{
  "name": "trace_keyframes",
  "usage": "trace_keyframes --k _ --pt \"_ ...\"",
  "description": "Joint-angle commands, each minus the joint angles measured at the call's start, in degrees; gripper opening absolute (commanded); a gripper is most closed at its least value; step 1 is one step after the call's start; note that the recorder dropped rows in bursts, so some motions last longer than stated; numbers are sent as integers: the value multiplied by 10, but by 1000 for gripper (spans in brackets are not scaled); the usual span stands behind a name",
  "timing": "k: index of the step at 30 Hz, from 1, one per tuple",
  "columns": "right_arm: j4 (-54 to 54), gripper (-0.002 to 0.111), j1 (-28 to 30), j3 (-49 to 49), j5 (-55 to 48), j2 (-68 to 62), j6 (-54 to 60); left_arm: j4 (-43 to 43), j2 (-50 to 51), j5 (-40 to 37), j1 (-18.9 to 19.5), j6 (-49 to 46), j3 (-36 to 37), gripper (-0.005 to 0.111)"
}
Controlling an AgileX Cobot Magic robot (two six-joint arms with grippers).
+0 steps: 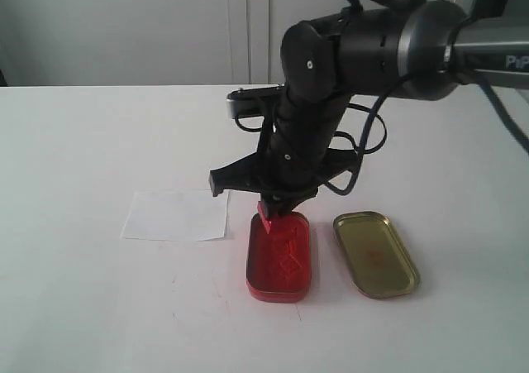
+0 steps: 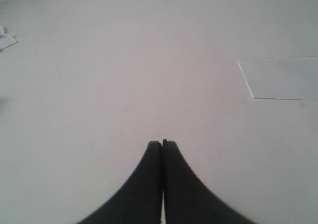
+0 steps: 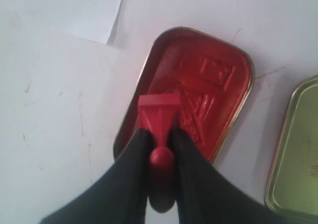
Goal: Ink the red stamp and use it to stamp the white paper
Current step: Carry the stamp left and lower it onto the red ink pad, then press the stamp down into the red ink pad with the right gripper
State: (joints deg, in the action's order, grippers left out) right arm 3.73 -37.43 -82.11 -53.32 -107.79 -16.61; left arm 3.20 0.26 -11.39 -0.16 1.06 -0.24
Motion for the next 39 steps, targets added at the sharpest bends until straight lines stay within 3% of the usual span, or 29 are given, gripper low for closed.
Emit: trace_keyframes --k 1,39 --pt "-37 0 -19 -24 -18 -22 -23 2 -3 2 1 0 2 0" --pt "-98 0 -5 -46 -8 -146 -65 2 -3 2 1 0 2 0"
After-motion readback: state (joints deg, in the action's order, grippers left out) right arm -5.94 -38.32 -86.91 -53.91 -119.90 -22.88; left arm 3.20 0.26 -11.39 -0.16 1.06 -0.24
